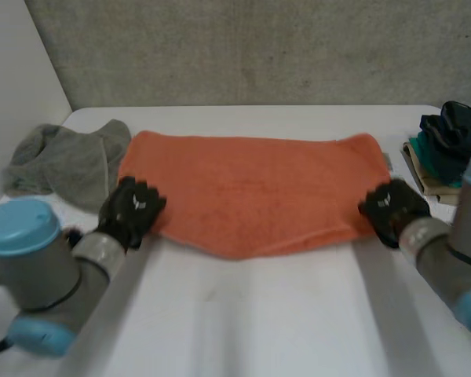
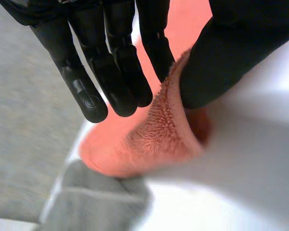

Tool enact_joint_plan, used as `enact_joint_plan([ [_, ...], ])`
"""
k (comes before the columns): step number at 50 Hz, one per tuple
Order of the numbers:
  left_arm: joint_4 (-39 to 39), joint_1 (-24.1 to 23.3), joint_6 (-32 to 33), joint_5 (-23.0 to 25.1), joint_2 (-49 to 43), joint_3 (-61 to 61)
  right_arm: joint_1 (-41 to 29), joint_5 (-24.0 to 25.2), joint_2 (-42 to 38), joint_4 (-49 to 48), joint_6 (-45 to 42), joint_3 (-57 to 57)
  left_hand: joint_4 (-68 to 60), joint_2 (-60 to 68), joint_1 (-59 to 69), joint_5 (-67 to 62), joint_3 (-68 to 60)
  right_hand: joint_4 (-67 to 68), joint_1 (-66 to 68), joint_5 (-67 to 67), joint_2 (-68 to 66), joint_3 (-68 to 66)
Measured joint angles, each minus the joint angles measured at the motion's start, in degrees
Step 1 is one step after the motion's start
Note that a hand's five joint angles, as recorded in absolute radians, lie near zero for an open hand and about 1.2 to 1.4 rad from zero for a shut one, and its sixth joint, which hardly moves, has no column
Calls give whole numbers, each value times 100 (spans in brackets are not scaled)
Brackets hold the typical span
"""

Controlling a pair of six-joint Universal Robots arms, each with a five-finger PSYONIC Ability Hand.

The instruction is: Fold the laundry.

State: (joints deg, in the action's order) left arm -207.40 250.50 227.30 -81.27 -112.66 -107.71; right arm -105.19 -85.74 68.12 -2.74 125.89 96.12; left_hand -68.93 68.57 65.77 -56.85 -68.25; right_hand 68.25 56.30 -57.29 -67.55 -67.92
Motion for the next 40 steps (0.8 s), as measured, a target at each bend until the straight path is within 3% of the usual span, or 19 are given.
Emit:
enact_joint_plan([
  [4, 1210, 19, 258, -40, 783, -739, 227, 96, 715, 1367, -288, 478, 0, 0, 0, 0, 0, 0, 0, -3, 0, 0],
  [7, 2536, 19, 373, -80, 1338, -1170, 525, 277, 1450, 2443, -739, 925, 0, 0, 0, 0, 0, 0, 0, -5, 0, 0],
  [13, 3911, -11, 396, -101, 1768, -1284, 765, 518, 2043, 2909, -1155, 1240, -1, 0, 0, 0, 0, 0, 0, -13, 0, 0],
  [17, 3801, -18, 371, -124, 1803, -982, 776, 672, 2074, 2622, -1119, 1267, -1, 0, 0, 0, 0, 0, 0, -16, 0, 0],
  [29, 2001, 35, 325, -209, 1103, -40, 663, 762, 1246, 1012, -102, 904, -1, 0, 0, 0, 0, 0, -12, -22, 0, 0],
  [30, 1902, 36, 303, -208, 1017, 26, 675, 769, 1190, 882, 214, 812, -1, 0, 0, 0, 0, -1608, -1577, 1521, 1740, 1608],
  [33, 1810, 34, 240, -206, 925, 140, 692, 780, 1160, 792, 650, 684, -1, 0, 0, 0, 0, -3532, -2960, 3446, 3538, 3513],
  [35, 1764, 34, 156, -206, 855, 258, 709, 804, 1162, 761, 1176, 534, -1, 0, 0, 0, 0, -4377, -3491, 4302, 4315, 4348],
  [40, 1712, 32, -154, -274, 633, 708, 785, 987, 1244, 977, 2071, 270, -1, 0, 0, 0, 0, -4607, -3681, 4510, 4445, 4623],
])
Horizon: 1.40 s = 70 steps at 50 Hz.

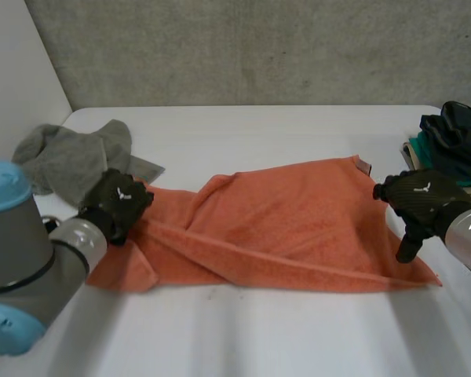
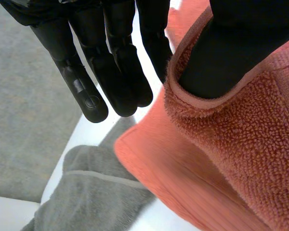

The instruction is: Fold the laundry.

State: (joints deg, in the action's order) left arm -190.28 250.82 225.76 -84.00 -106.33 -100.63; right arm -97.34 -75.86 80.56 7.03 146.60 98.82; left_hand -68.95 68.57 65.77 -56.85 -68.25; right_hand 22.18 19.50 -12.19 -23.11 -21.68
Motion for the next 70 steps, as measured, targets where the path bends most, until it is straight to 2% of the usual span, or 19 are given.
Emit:
enact_joint_plan([
  [1, -3, -3, -86, -41, -64, 135, 42, 100, 26, 131, 188, -52, 0, 0, 0, 0, 0, 0, 0, 0, 0, 0],
  [2, -4, -6, -157, -84, -123, 255, 77, 183, 43, 237, 310, -83, 0, 0, 0, 0, 0, -680, -573, 710, 770, 723],
  [6, 8, -20, -331, -248, -356, 639, 218, 647, 55, 711, 588, -75, 0, 0, 0, 0, 0, -784, -692, 807, 895, 853],
  [13, 24, -18, -403, -377, -657, 944, 367, 1038, -190, 887, 577, 116, 0, 0, 0, 0, 0, -770, -680, 780, 876, 829],
  [22, 0, 57, -395, -376, -761, 982, 446, 891, -667, 594, 411, 175, 0, 0, 0, 0, 0, -87, -127, 84, 309, 11],
  [29, -10, 175, -392, -378, -822, 1076, 463, 862, -751, 455, 34, 388, 0, 0, 0, 0, 0, 1810, 1519, -1686, -1729, -1861],
  [32, -11, 190, -392, -380, -858, 1107, 468, 872, -748, 287, -53, 519, 0, 0, 0, 0, 0, 2067, 1727, -1928, -1993, -2118],
  [50, -3, 195, -385, -389, -1005, 1277, 451, 875, -960, -566, -78, 833, 0, 0, 0, 0, 0, 2219, 1850, -2058, -2127, -2273],
  [58, 29, 222, -391, -395, -1002, 1283, 448, 892, -1102, -748, -137, 839, 0, 0, 0, 0, 0, 3377, 2799, -3217, -3243, -3422],
  [68, 45, 235, -392, -401, -997, 1282, 456, 900, -1170, -772, -260, 841, 0, 0, 0, 0, 0, 3434, 2836, -3271, -3297, -3480],
  [70, 49, 242, -393, -412, -997, 1278, 462, 901, -1169, -778, -273, 839, 0, 0, 0, 0, 0, 3950, 3299, -3784, -3865, -4040],
])
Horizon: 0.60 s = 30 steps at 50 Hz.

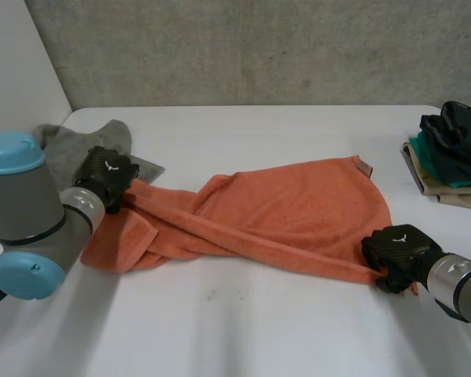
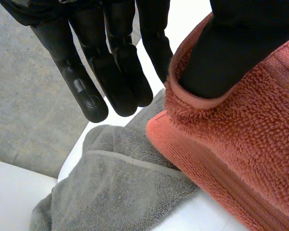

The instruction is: Fold the laundry.

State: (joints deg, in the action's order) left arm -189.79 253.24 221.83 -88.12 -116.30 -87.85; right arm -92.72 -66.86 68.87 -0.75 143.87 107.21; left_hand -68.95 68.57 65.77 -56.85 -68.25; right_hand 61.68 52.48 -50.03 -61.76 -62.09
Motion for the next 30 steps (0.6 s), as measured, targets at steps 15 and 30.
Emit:
enact_joint_plan([
  [15, 741, -127, -138, -215, 701, -425, 150, -87, 1369, 1275, -772, -476, 0, 0, 0, 0, 0, 646, 434, -682, -582, -602],
  [30, 1880, -495, -114, 97, 1485, -1208, 424, -94, 1581, 3635, -2801, -1232, -1, 0, -2, 0, 0, 646, 434, -684, -582, -602],
])
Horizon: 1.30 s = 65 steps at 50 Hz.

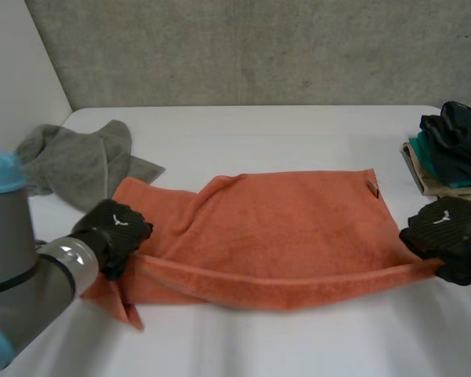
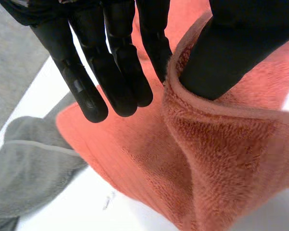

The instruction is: Fold the laundry.

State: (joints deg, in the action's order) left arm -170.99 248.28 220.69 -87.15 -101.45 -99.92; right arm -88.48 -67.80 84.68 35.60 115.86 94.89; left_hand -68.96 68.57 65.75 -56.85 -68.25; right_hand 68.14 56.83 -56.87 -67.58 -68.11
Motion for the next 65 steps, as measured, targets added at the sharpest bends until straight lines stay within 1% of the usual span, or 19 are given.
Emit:
enact_joint_plan([
  [1, -176, 14, 88, -2, -390, 176, -143, -75, -536, -155, 52, -231, 0, 0, 0, 0, 0, 0, 4, 0, 0, 0],
  [4, -350, 28, 172, -12, -761, 413, -277, -164, -929, -280, 127, -453, 0, 0, 0, 0, 0, 0, 4, 0, 0, 0],
  [5, -536, 43, 264, -25, -1162, 751, -464, -336, -1396, -449, 272, -812, 0, 0, 0, 0, 0, 0, 4, -1, 0, 0],
  [11, -1002, 83, 448, -39, -2054, 2119, -904, -847, -2328, -1064, 826, -2084, -1, 0, 0, 0, 0, 0, 4, 0, 0, 0],
  [13, -1336, 118, 485, -36, -2324, 3010, -1050, -1010, -2581, -1585, 1193, -2827, -1, 0, 0, 0, 0, 0, 4, 0, 0, 0],
  [20, -2521, 195, 462, -20, -2445, 4672, -1156, -1143, -2590, -3029, 2024, -3898, -2, 0, 0, 0, 0, 0, 4, 0, 0, 0],
  [21, -2998, 216, 438, -17, -2394, 5065, -1161, -1216, -2408, -3949, 2435, -4156, -2, 0, 0, 0, 0, 0, 4, 0, 0, 0],
  [23, -3548, 230, 395, -11, -2278, 5409, -1165, -1338, -2165, -4879, 2779, -4257, -2, 0, 0, 0, 0, 0, 4, 0, 0, 0],
  [26, -3621, 231, 385, -10, -2255, 5445, -1169, -1359, -2127, -5007, 2819, -4258, -2, 0, 0, 0, 0, 0, 4, 0, 0, 0],
  [27, -3979, 226, 288, -9, -2088, 5559, -1196, -1478, -1936, -5563, 2977, -4223, -2, 0, 0, 0, 0, 0, 4, 0, 0, 0],
  [28, -4075, 220, 202, -7, -1975, 5502, -1242, -1571, -1740, -5976, 3072, -4092, -2, 0, 0, 0, 0, 0, 4, -2, 0, 0],
  [35, -3978, 229, -131, 17, -1479, 4538, -1330, -1532, -1450, -6139, 3087, -3446, -4, 2, 0, 0, 0, 0, 7, -37, 0, 0],
  [40, -3833, 241, -268, 72, -1034, 3182, -1340, -1378, -1274, -5845, 3055, -2585, -4, 4, 0, 0, 0, 0, 7, -44, 0, 0],
  [42, -3785, 240, -272, 188, -798, 2160, -1312, -1250, -1134, -5426, 3041, -1917, -4, 5, 0, 0, 0, 0, 7, -45, 0, 0],
  [48, -3759, 258, -175, 542, -584, 479, -1255, -901, -954, -4541, 2966, -494, -4, 5, 0, 0, 0, 0, 7, -45, 0, 0],
  [57, -3650, 348, 323, 764, -846, -673, -966, -516, -945, -4313, 2703, 802, -4, 5, 0, 0, 0, 0, 7, -45, 0, 0],
  [60, -3611, 360, 481, 761, -964, -757, -846, -447, -970, -4341, 2646, 988, 275, -259, -72, 111, 197, 0, 7, -45, 0, 0],
  [61, -3578, 361, 553, 755, -1018, -778, -783, -418, -985, -4356, 2626, 1056, 1708, -1664, -1571, 1485, 1615, 0, 7, -45, 0, 0],
  [65, -3487, 372, 612, 740, -1035, -772, -667, -390, -1005, -4381, 2624, 1090, 2834, -2771, -2611, 2622, 2711, 0, 7, -45, 0, 0],
])
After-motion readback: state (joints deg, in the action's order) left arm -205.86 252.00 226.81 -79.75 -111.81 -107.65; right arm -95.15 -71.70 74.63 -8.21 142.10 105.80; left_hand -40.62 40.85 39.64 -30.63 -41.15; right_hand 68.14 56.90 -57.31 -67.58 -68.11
